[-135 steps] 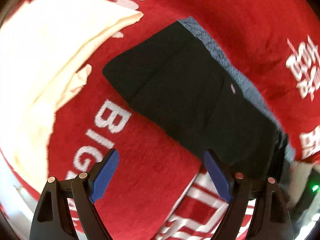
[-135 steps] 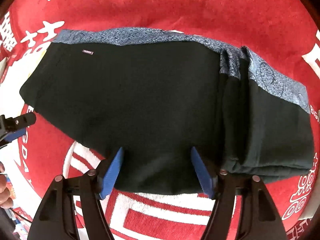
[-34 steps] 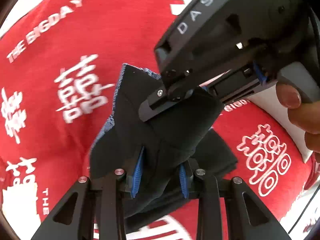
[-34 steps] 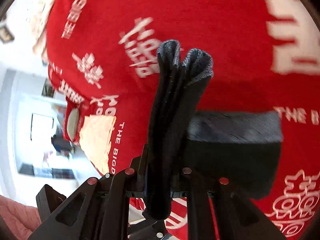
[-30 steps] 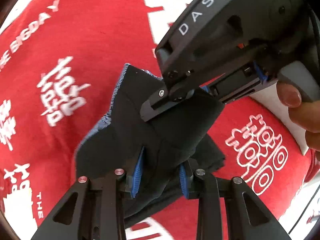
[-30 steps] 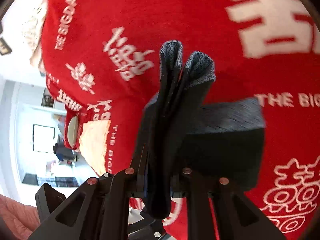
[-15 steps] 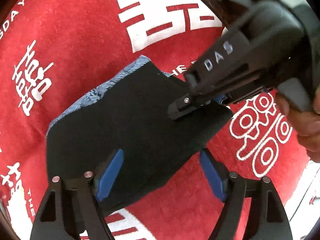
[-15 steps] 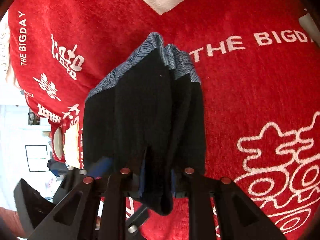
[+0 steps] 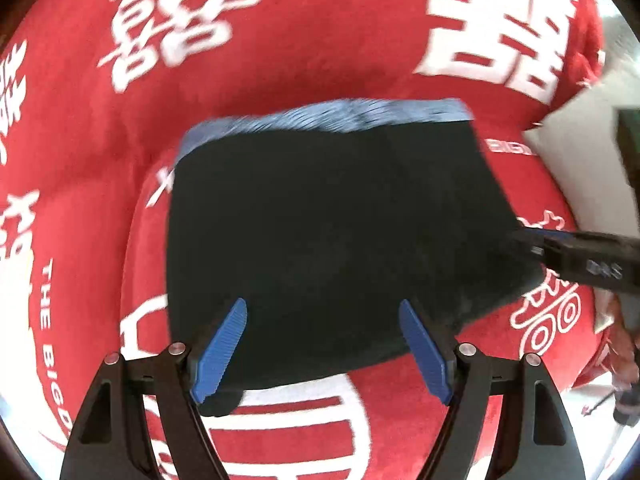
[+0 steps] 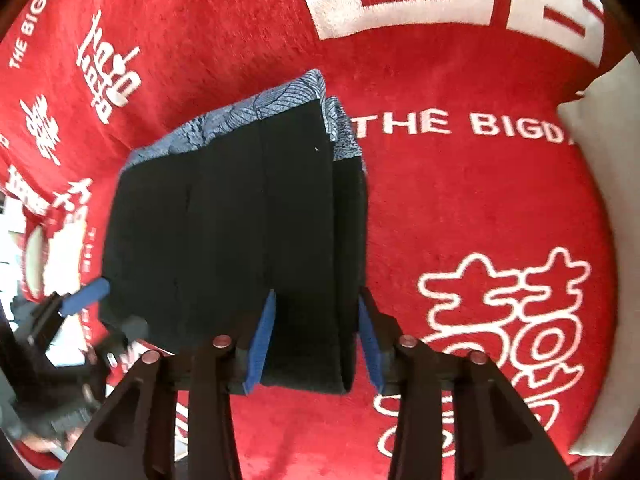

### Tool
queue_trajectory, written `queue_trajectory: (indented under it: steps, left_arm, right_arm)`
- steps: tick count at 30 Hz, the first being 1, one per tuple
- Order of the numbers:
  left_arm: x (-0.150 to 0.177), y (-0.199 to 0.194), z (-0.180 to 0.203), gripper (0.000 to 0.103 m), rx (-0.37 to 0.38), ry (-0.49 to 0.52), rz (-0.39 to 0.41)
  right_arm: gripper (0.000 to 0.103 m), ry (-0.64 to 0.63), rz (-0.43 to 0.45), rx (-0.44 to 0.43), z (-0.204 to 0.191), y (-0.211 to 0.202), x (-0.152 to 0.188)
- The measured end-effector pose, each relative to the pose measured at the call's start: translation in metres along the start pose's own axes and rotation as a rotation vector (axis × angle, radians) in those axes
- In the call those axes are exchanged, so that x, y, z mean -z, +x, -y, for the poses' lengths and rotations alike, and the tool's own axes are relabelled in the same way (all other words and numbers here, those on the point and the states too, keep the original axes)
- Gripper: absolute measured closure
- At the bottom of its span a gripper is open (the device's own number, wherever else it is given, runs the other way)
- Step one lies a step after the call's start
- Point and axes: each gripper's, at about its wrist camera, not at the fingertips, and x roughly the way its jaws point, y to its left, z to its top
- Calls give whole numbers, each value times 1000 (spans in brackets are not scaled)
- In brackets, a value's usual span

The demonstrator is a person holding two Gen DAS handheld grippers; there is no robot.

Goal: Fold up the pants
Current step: 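Lay the folded bundle down and open both grippers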

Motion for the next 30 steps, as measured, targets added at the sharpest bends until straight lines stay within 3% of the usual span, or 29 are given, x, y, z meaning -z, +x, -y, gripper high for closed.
queue_trajectory:
  steps: [9,12,30]
  left_arm:
    - [0,10,-3,20,-37,-34,-35]
    - [-2,14,2,12,-36,-37,-39]
    - [-9,7,-4,12,-78,-67,-67]
  right_arm:
    - [49,-48,34,162,-1,-16,18]
    - [49,-42,20,166,-1,-18,23]
    - [48,-1,-37,209,18,-15,34]
